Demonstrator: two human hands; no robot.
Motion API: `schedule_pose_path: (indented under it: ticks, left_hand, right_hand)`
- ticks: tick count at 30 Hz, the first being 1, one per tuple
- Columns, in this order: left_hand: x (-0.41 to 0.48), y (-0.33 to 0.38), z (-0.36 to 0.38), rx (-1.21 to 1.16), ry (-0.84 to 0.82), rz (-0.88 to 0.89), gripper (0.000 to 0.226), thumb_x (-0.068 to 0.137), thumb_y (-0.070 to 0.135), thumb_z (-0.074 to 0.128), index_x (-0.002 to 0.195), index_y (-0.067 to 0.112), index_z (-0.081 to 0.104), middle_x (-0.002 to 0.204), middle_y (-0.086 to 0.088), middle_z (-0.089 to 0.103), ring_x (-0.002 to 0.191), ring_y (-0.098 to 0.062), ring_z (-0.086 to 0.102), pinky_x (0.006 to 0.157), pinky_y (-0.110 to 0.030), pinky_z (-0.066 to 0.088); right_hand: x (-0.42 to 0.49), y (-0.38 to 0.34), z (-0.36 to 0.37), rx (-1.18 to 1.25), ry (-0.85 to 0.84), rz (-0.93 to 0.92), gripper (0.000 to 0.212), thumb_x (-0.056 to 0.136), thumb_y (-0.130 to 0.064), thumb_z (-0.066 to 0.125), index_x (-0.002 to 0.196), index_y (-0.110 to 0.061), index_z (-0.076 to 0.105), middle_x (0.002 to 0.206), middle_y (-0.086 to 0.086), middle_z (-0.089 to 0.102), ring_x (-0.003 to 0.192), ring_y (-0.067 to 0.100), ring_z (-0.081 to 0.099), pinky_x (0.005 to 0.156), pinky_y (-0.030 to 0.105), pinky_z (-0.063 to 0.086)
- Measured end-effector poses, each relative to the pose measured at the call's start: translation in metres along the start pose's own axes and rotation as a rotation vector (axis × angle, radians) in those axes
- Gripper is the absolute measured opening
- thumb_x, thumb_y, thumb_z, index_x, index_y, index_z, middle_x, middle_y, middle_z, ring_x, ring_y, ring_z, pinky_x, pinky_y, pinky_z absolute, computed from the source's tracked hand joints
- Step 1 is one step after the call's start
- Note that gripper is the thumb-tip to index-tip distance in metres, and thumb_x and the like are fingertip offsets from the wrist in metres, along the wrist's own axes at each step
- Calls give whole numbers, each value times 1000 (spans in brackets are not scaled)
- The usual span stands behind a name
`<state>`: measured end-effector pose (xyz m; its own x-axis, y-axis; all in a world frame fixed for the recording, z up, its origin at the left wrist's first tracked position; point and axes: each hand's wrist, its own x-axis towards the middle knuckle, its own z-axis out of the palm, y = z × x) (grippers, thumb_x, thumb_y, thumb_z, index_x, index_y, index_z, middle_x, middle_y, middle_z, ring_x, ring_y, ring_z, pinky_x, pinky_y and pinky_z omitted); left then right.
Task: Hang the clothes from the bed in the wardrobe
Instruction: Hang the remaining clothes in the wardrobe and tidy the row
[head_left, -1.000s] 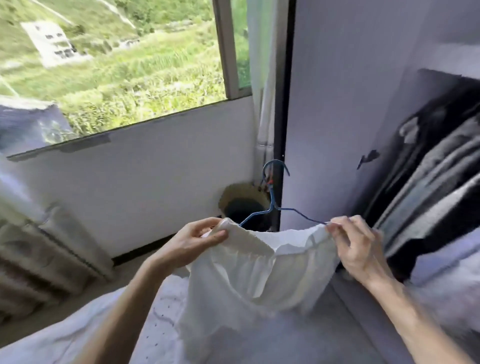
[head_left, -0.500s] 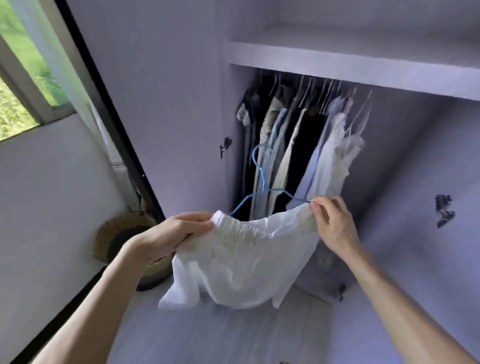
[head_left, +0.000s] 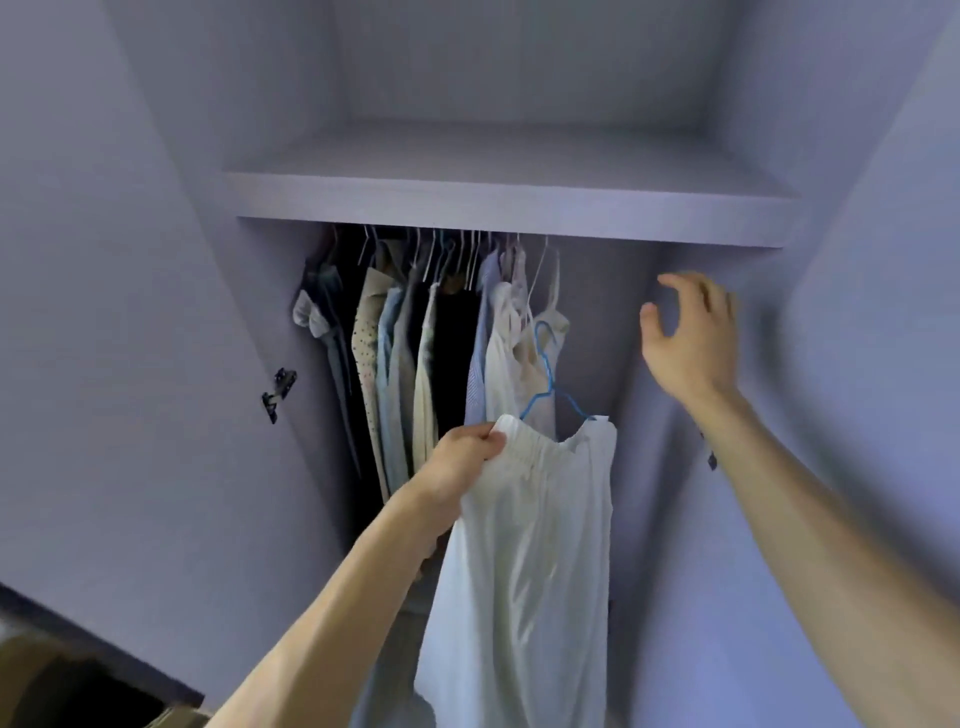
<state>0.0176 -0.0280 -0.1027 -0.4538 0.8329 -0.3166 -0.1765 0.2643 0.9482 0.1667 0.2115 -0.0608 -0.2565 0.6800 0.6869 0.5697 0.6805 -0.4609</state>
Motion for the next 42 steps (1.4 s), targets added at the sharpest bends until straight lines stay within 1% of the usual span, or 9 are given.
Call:
schedule_pose_path:
  ticks: [5,7,11,13,15,18,23,34,42]
  left_hand:
    - [72,25,52,100,125,35,25,99,16,46,75,13,53,68,-1,43,64,-18,40,56,-17,34]
    - [104,37,68,125,151,71,25,102,13,39,95,11,63,72,3,47,60,-10,39,49,-15,33]
    - [153,46,98,163,177,214,35,106,16,36,135,14,55,112,-3,64,94,-10,61,79,-15,47]
    - [175,49,113,215,198,266,41,107,20,35,146,16,45,138,-6,57,128,-22,52,105,-25,39]
    - [197,51,129,266,229,306,45,108,22,33,152,14,36,151,-5,44,142,-22,38,111,-21,27]
    - [232,59,146,320,313,424,47,108,20,32,154,15,31,147,-10,45,137,-24,42,107,-21,28]
    - [273,67,173,393,372,584,55,105,12,37,157,17,22,121,-16,51,93,-33,57,80,-36,46]
    - [338,60,151,440,456,218,50,105,23,29,156,22,25,153,-16,37,132,-38,46,102,-45,42]
    - [344,75,108,57,589,67,46,101,13,36,147,12,37,148,-14,43,133,-31,45,108,-37,38]
  right_hand:
    - [112,-6,1,-216,41,-113,51,98,-40,42,146,-21,46,160,9,31,150,30,21,121,48,16]
    - [135,0,16,-283,-30,-123,50,101,-44,35,148,-30,43,163,6,26,153,27,12,121,53,6]
    - [145,22,51,-363,148,-238,44,105,-47,26,128,-31,60,145,0,51,135,26,40,112,49,21]
    - [148,28,63,-385,291,-299,40,105,-44,29,121,-29,62,136,-3,57,121,27,48,103,44,25]
    - [153,33,69,-395,379,-327,34,105,-41,33,117,-26,62,130,-3,60,112,27,50,97,42,27]
    - [158,37,76,-410,460,-358,32,104,-38,34,112,-24,62,124,-2,62,105,27,51,95,42,27]
    - [163,40,83,-438,540,-384,34,103,-38,31,108,-23,61,117,-1,63,100,26,53,93,43,30]
    - [161,44,84,-465,544,-379,36,103,-40,32,108,-23,63,114,1,64,97,26,52,93,45,34]
    - [159,40,84,-468,485,-341,38,103,-39,31,108,-21,64,112,2,63,94,28,52,94,44,32]
